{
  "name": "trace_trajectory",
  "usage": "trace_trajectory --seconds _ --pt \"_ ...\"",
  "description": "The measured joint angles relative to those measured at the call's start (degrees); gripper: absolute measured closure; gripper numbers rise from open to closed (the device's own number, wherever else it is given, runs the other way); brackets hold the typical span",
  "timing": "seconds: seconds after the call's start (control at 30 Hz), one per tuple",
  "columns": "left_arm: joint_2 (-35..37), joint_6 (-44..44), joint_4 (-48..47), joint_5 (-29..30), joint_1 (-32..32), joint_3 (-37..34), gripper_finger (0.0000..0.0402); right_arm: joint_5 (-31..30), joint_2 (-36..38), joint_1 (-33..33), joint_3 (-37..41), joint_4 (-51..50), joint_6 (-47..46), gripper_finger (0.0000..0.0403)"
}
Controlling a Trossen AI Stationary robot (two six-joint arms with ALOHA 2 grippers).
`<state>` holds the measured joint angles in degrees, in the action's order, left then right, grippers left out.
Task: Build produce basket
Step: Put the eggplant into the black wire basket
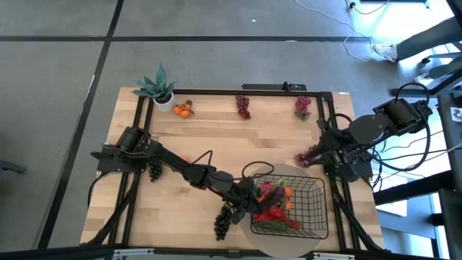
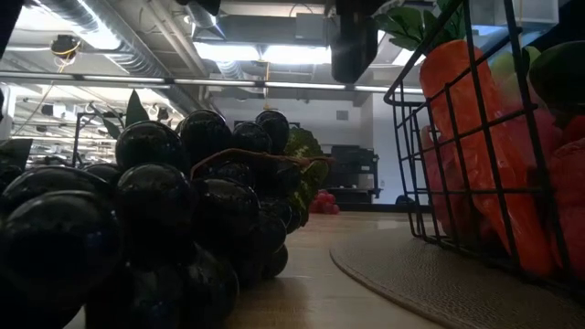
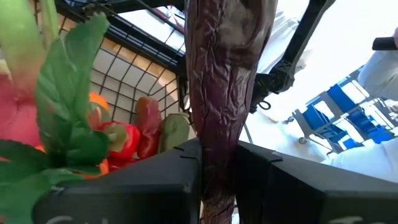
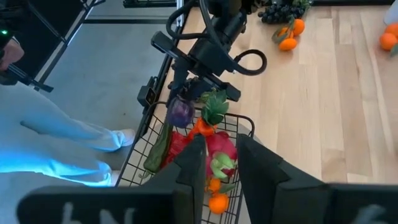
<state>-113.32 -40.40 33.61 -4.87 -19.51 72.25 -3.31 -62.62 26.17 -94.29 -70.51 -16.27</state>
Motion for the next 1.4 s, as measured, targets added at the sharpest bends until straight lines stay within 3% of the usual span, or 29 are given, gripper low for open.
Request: trace_trajectory --seconds 0.13,0.4,0.6,0.8,1.13,1.4 --pt "0.0 0.0 -0.1 -0.3 0.0 0.0 0.0361 0.2 -0.6 0.0 0.0 0.0 -0.8 0.0325" --pt "0.0 0.0 -0.1 -0.7 0.3 0.0 0.0361 6.3 -5.0 0.0 0.0 -0.3 -3.0 0.0324" --pt "0.0 0.0 -0.1 -1.4 0.2 0.0 0.0361 6.4 -8.9 0.0 0.1 -1.3 -4.3 0.0324" --pt "0.0 0.1 -0.1 -1.5 0.3 0.0 0.0361 6.1 -11.5 -0.1 0.1 -1.5 1.3 0.0324" --pt "0.0 0.0 -0.1 -2.6 0.3 0.0 0.0361 10.5 -13.5 -0.1 0.1 -1.8 -2.9 0.0360" --pt "0.0 0.0 -0.1 -2.4 0.3 0.0 0.0361 9.3 -15.9 0.0 0.1 -1.7 -1.4 0.0318"
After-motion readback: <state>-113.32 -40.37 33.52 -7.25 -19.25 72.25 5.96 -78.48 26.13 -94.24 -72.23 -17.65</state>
